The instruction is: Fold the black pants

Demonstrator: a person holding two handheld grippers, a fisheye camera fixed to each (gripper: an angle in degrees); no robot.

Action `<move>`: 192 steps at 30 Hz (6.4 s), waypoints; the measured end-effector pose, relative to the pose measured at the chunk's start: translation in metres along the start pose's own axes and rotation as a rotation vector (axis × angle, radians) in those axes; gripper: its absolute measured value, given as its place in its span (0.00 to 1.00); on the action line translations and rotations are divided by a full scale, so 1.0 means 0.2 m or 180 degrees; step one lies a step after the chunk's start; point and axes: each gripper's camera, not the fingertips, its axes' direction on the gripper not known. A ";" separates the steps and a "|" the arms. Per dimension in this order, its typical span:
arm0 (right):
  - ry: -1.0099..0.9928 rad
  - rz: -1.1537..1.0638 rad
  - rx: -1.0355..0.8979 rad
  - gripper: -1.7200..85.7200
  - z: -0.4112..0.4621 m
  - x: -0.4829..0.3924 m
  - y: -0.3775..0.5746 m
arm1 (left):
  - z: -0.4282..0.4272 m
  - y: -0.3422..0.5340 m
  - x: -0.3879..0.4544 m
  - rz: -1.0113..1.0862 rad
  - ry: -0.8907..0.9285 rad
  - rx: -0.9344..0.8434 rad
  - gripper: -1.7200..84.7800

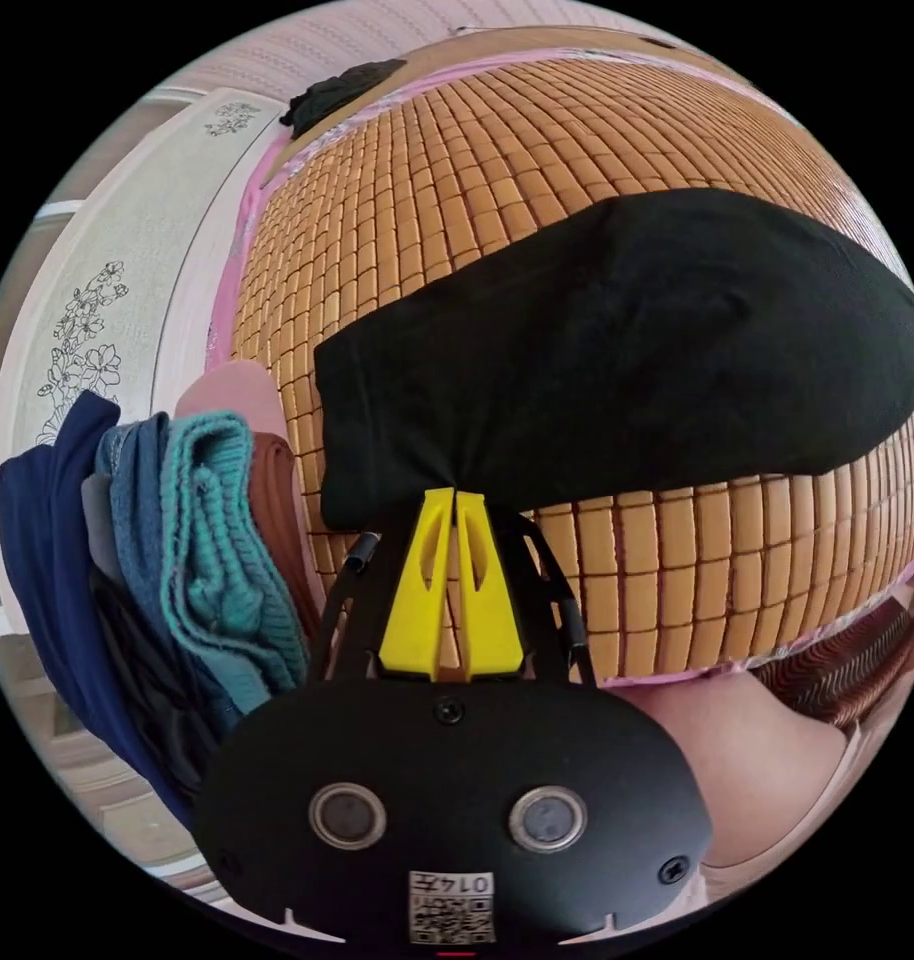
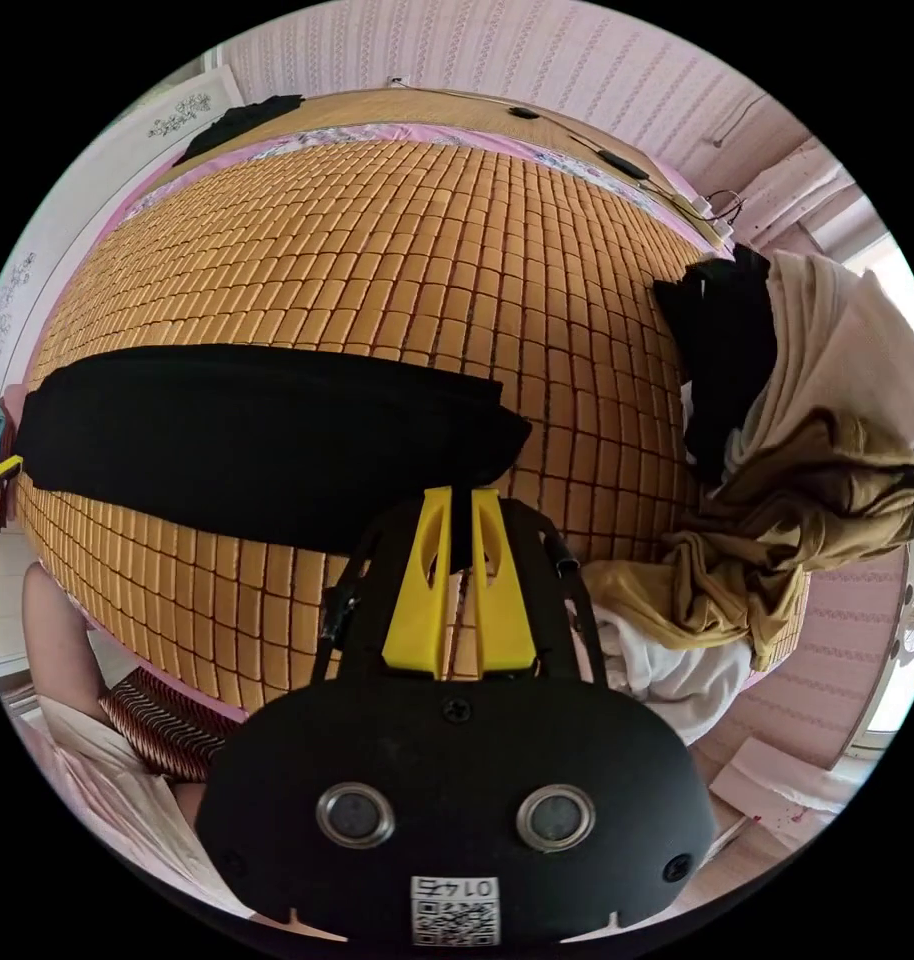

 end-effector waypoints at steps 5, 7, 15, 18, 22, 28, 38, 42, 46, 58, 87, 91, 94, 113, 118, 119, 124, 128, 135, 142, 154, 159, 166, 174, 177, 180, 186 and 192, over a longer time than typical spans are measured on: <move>-0.0078 0.0023 -0.0210 0.06 -0.07 0.05 0.35 | -0.01 0.18 0.13 0.0064 0.0210 -0.0123 0.01; -0.0058 0.0219 -0.0159 0.07 -0.14 0.11 0.51 | -0.05 0.29 0.19 0.0046 0.0235 -0.0018 0.01; -0.0550 0.1343 0.0776 0.09 -0.31 0.37 0.82 | -0.44 0.47 0.29 -0.0766 0.0552 0.0783 0.01; -0.0529 0.1449 0.0906 0.11 -0.28 0.44 0.77 | -0.61 0.33 0.56 -0.0178 0.0578 0.1009 0.02; -0.0839 0.1630 0.1030 0.10 -0.24 0.60 0.76 | -0.81 0.07 1.07 0.0850 0.0998 0.1374 0.06; -0.1329 0.1372 0.1458 0.03 -0.26 0.79 0.90 | -1.02 -0.40 1.79 0.1724 0.1523 0.1880 0.09; -0.1870 0.0738 0.1052 0.06 -0.36 1.03 0.92 | -1.22 -0.94 2.77 0.2873 0.1235 0.1848 0.11; -0.1925 0.0689 0.1056 0.03 -0.41 1.10 0.91 | -1.19 -1.05 3.05 0.3121 0.0949 0.1608 0.12; -0.2084 0.0696 0.1181 0.03 -0.48 1.21 0.93 | -1.13 -1.15 3.21 0.3307 0.1000 0.1249 0.08; -0.2277 0.0703 0.1516 0.03 -0.61 1.46 0.94 | -1.37 -1.25 3.15 0.3055 0.1501 0.1232 0.01; -0.2988 0.0679 0.1050 0.03 -0.48 2.05 1.04 | -1.37 -1.65 3.48 0.3183 0.1283 0.1027 0.01; -0.2669 0.0774 0.0889 0.06 -0.42 2.07 0.98 | -1.25 -1.69 3.56 0.3067 0.0999 0.0776 0.01; -0.2852 0.0800 0.0941 0.11 -0.35 2.09 0.96 | -1.25 -1.66 3.56 0.3085 0.0985 0.0812 0.01; -0.2577 0.0759 0.0421 0.03 0.12 1.98 0.87 | -1.32 -1.54 3.22 0.2848 0.1025 0.1020 0.02; -0.2714 0.0751 0.0911 0.04 0.20 1.93 0.92 | -1.35 -1.40 3.03 0.2739 0.1162 0.1076 0.07; -0.2746 0.0809 0.0975 0.04 0.22 1.93 0.92 | -1.36 -1.37 3.00 0.2738 0.1147 0.1105 0.07; -0.2743 0.0750 0.1498 0.07 0.33 1.79 0.92 | -1.31 -1.12 2.62 0.2563 0.0907 0.1101 0.07; -0.2392 0.0424 0.1606 0.07 0.39 1.57 0.87 | -1.17 -0.96 2.29 0.2166 0.0923 0.0879 0.07; -0.1253 -0.0799 0.1546 0.05 0.53 0.76 0.72 | -0.90 -0.55 1.69 0.1555 0.0811 0.0655 0.09; -0.1311 -0.2155 0.1518 0.06 0.65 -0.35 0.54 | -0.64 -0.08 0.93 0.0203 0.0787 0.0712 0.10; -0.0854 -0.3512 0.0331 0.08 1.25 -1.75 0.24 | -0.22 0.47 0.19 -0.1229 0.1007 0.0875 0.12; -0.0671 -0.3555 0.0059 0.02 1.41 -1.89 0.19 | -0.04 0.46 0.15 -0.1116 0.1098 0.0643 0.11; -0.0569 -0.3490 0.0324 0.01 1.46 -1.98 0.10 | 0.00 0.56 0.02 -0.1150 0.1225 0.0795 0.11; -0.0567 -0.3589 -0.0240 0.06 1.69 -1.97 0.18 | -0.22 0.62 -0.03 -0.0788 0.1036 0.1205 0.11; -0.0574 -0.3622 -0.0240 0.02 1.72 -1.96 0.21 | -0.40 0.52 0.14 -0.0008 0.1129 0.1493 0.11; -0.0667 -0.3596 -0.0178 0.01 1.65 -1.94 0.19 | -0.51 0.37 0.36 0.0715 0.1188 0.1657 0.11; -0.0782 -0.3276 -0.0108 0.01 1.66 -1.88 0.08 | -0.55 0.11 0.59 0.1147 0.1403 0.1711 0.11; -0.0973 -0.2823 -0.0016 0.01 1.77 -1.77 0.08 | -0.42 -0.04 0.74 0.1376 0.1125 0.1278 0.10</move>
